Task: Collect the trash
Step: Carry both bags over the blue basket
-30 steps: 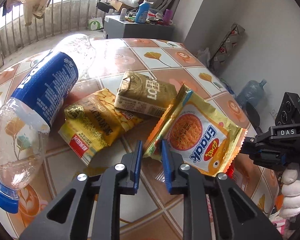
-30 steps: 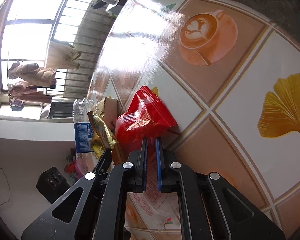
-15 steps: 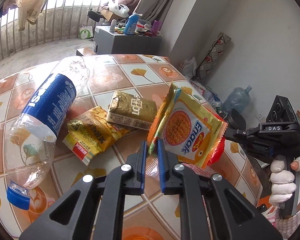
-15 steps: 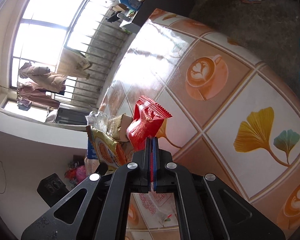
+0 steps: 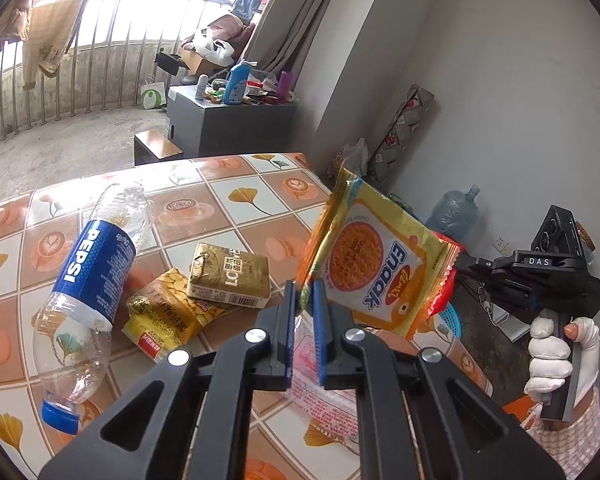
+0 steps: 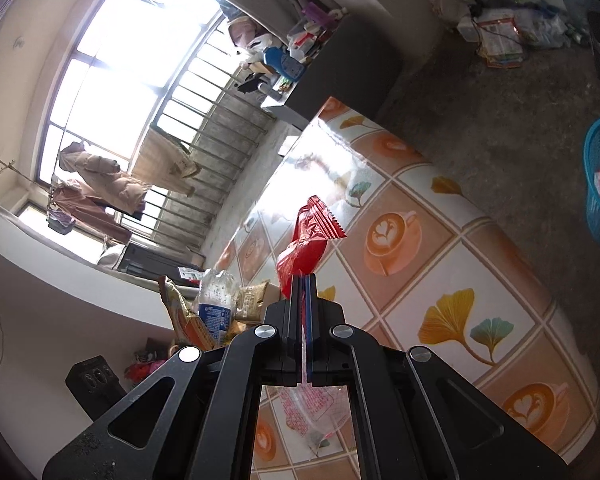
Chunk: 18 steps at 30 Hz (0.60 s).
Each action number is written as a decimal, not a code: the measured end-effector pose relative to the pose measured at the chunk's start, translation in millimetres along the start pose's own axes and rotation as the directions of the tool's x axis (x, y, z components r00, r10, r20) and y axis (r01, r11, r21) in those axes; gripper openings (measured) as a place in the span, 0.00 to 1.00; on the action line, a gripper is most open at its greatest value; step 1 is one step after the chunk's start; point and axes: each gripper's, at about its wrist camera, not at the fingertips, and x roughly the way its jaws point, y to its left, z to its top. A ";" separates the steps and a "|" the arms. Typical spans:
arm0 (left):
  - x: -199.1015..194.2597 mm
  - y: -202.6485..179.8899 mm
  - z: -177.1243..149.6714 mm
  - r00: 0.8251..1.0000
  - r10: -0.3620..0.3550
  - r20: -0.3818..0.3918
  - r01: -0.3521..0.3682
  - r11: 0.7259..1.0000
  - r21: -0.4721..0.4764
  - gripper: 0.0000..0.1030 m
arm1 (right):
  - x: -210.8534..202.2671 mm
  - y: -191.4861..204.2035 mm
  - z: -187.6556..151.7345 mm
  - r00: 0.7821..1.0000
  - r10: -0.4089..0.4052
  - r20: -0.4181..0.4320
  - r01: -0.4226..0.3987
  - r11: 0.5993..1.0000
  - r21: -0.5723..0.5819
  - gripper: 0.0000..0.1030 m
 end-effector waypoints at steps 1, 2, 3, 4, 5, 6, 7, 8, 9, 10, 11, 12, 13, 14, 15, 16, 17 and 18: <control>1.1 -5.4 4.0 1.000 -0.008 0.002 0.008 1.000 0.011 0.07 | -6.6 -2.8 3.8 1.000 -0.004 0.019 0.003 1.000 0.004 0.00; 2.6 -11.1 8.0 1.000 -0.017 0.003 0.016 1.000 0.024 0.07 | -12.7 -6.3 6.2 0.999 -0.006 0.038 0.006 1.000 0.009 0.00; 4.6 -18.0 12.4 1.000 -0.028 0.005 0.028 0.999 0.038 0.07 | -19.1 -10.7 8.9 0.998 -0.011 0.058 0.010 1.000 0.016 0.00; 8.0 -26.0 17.2 0.999 -0.041 0.004 0.040 0.998 0.052 0.07 | -26.2 -15.9 11.6 0.997 -0.019 0.079 0.017 1.000 0.024 0.00; 11.9 -33.8 21.8 0.999 -0.055 0.000 0.055 0.996 0.065 0.07 | -32.5 -21.2 14.8 0.994 -0.027 0.102 0.024 0.999 0.034 0.00; 16.7 -41.6 25.9 0.998 -0.070 -0.005 0.070 0.995 0.077 0.07 | -39.9 -27.5 17.4 0.992 -0.034 0.125 0.028 0.999 0.047 0.00; 23.0 -50.7 30.1 0.996 -0.087 -0.016 0.088 0.992 0.089 0.07 | -47.5 -34.1 19.4 0.988 -0.041 0.149 0.032 0.998 0.060 0.00; 30.3 -60.5 34.3 0.994 -0.102 -0.030 0.104 0.990 0.099 0.07 | -55.8 -40.0 21.4 0.983 -0.051 0.174 0.038 0.997 0.073 0.00; 39.1 -70.7 38.2 0.992 -0.119 -0.050 0.124 0.987 0.107 0.07 | -64.4 -46.8 23.7 0.978 -0.062 0.198 0.045 0.995 0.087 0.00; 48.8 -81.7 42.0 0.988 -0.138 -0.074 0.146 0.983 0.113 0.07 | -72.8 -54.7 24.9 0.973 -0.073 0.221 0.052 0.993 0.102 0.00; 59.1 -94.1 45.5 0.983 -0.153 -0.098 0.164 0.979 0.124 0.07 | -81.2 -63.0 26.1 0.966 -0.086 0.243 0.058 0.991 0.119 0.00; 69.6 -106.8 48.2 0.979 -0.163 -0.121 0.180 0.973 0.141 0.07 | -89.9 -71.5 27.2 0.959 -0.103 0.264 0.068 0.988 0.137 0.00; 80.3 -120.7 50.8 0.975 -0.171 -0.142 0.194 0.968 0.161 0.07 | -97.9 -80.4 28.1 0.951 -0.122 0.285 0.080 0.985 0.155 0.00; 91.3 -135.5 52.9 0.970 -0.180 -0.166 0.210 0.961 0.181 0.07 | -106.9 -89.8 29.0 0.941 -0.146 0.305 0.095 0.980 0.174 0.00; 102.3 -150.9 53.5 0.964 -0.187 -0.189 0.225 0.954 0.201 0.08 | -114.4 -100.0 29.4 0.931 -0.170 0.323 0.110 0.975 0.195 0.00; 113.3 -166.5 53.5 0.958 -0.190 -0.214 0.237 0.946 0.221 0.08 | -121.6 -110.4 30.1 0.921 -0.193 0.339 0.123 0.968 0.219 0.00; 124.9 -181.8 53.3 0.952 -0.191 -0.240 0.249 0.938 0.241 0.08 | -127.3 -121.0 30.2 0.911 -0.214 0.352 0.132 0.961 0.243 0.00; 137.0 -198.8 52.0 0.944 -0.194 -0.268 0.265 0.928 0.262 0.08 | -133.7 -132.1 30.8 0.901 -0.235 0.364 0.141 0.953 0.267 0.00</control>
